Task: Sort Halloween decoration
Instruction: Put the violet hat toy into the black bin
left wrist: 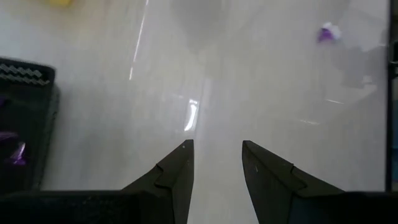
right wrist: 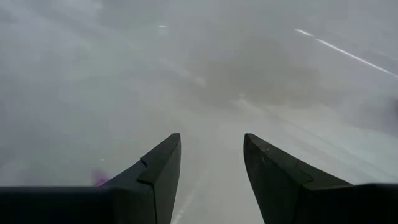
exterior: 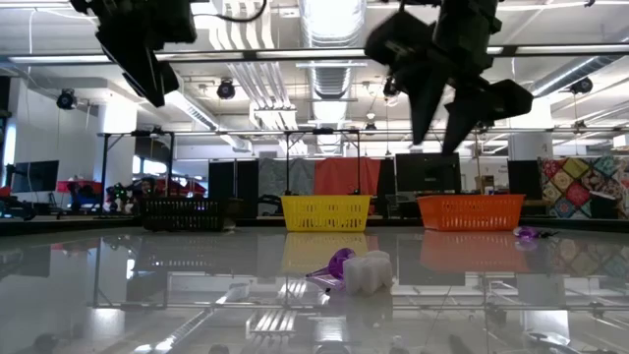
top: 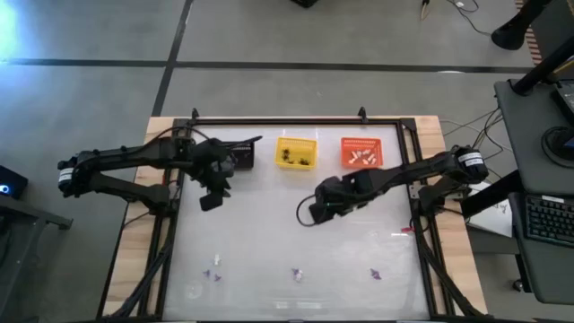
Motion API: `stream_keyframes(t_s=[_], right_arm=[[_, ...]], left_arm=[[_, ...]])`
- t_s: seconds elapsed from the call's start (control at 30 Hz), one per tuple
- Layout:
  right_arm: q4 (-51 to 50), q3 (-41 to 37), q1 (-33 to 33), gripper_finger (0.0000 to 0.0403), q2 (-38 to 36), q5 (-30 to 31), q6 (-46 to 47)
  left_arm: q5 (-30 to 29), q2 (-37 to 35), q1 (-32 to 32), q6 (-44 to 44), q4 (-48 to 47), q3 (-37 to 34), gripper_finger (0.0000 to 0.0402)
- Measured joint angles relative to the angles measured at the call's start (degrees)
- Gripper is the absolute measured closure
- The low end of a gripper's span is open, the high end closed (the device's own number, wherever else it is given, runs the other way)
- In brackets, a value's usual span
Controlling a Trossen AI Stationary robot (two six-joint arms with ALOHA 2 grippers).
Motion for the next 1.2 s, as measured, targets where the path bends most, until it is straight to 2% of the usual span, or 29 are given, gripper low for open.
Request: stream_keyframes(t_s=[0.2, 0.4, 0.6, 0.83, 0.97, 1.2], right_arm=[[11.3, 0.2, 5.1, 0.0236, 3.0, 1.3, 2.2], [19.5, 0.2, 8.1, 0.0236, 6.7, 1.3, 1.7], [20.6, 0.2, 8.4, 0.0236, 8.8, 1.3, 2.2], [20.6, 0.2, 8.4, 0.0236, 7.9, 1.9, 0.1], [20.8, 0.3, 8.4, 0.0236, 8.0, 0.8, -0.2], [26.7, 0.3, 9.8, 0.0236, 9.9, -0.9, -8.0]], left_arm=[[0.0, -2.5, -4.4, -3.3, -0.5, -0.2, 0.0283], [-0.2, -4.6, -11.0, -10.7, -0.9, -3.0, 0.0283], [-6.1, -6.8, -19.8, -22.7, -0.8, -9.1, 0.0283], [-8.7, -7.2, -28.8, -34.5, 1.1, -13.3, 0.0283], [-10.1, -6.3, -31.2, -39.1, 2.0, -14.0, 0.0283], [-10.2, -5.1, -31.7, -38.5, 2.1, -12.8, 0.0283]])
